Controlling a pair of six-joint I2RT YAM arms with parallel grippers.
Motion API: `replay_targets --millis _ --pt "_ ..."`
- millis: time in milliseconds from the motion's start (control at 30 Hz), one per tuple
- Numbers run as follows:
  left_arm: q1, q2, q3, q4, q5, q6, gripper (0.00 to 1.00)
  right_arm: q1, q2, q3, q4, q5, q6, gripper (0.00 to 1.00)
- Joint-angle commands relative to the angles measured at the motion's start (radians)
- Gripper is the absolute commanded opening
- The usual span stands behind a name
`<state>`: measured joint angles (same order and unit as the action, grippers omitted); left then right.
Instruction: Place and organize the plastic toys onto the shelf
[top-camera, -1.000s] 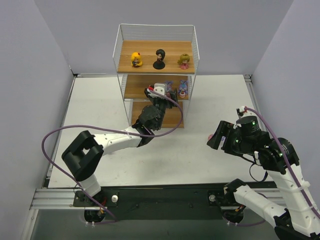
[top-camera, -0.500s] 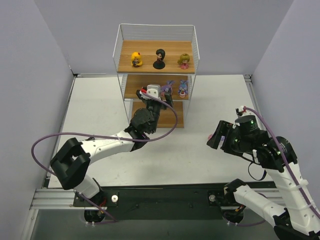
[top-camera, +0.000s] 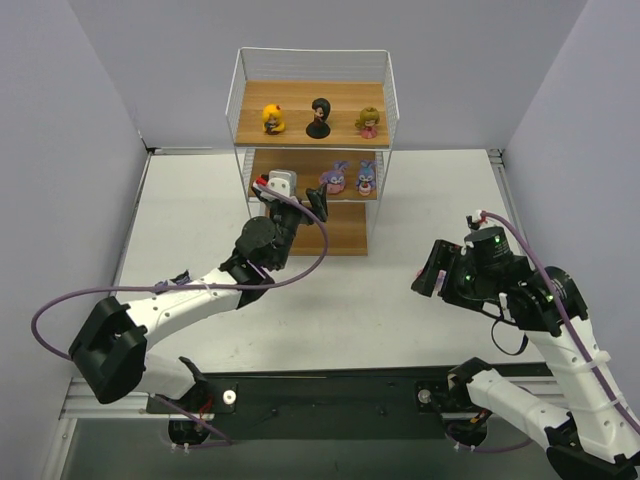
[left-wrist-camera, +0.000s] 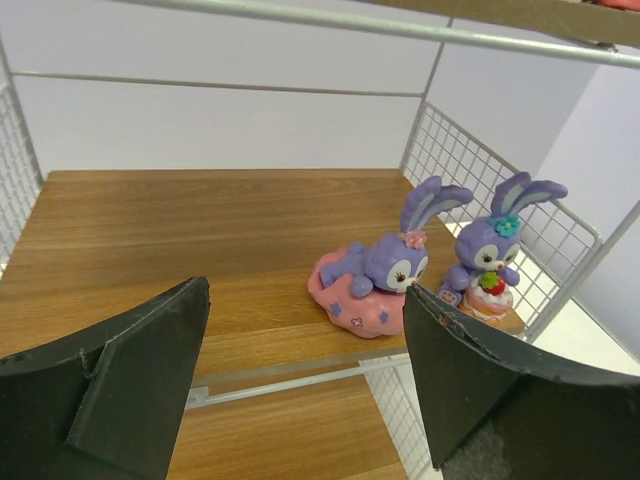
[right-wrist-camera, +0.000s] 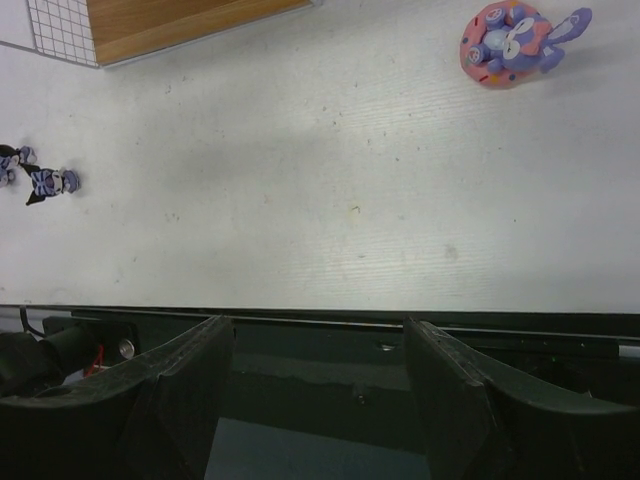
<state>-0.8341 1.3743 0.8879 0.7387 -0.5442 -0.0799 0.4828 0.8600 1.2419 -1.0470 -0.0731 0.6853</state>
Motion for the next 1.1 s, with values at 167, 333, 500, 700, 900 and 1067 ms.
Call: replay_targets --millis 167,333,500,700,900,1067 --pt "0.039 0.055 0.089 -0.084 0.226 -0.095 0.88 -0.009 -0.012 -0.019 -0.034 -0.014 -0.012 0.69" --pt "0.043 0.106 0.150 -0.101 0.239 -0.081 0.88 -0.010 -0.018 -0.019 -0.036 -0.013 -0.018 0.69" --pt "0.043 0.155 0.206 -0.124 0.204 -0.029 0.87 -0.013 -0.016 -0.018 -0.035 -0.011 -0.026 0.69" --pt "0.043 0.200 0.249 -0.140 0.170 0.042 0.82 -0.018 -0.016 -0.018 -0.035 -0.011 -0.030 0.69" --pt "0.043 0.221 0.247 -0.136 0.138 0.052 0.79 -0.019 -0.013 -0.019 -0.036 -0.014 -0.035 0.69" --pt "0.043 0.226 0.243 -0.119 0.102 0.069 0.79 -0.019 -0.013 -0.021 -0.035 -0.016 -0.035 0.69"
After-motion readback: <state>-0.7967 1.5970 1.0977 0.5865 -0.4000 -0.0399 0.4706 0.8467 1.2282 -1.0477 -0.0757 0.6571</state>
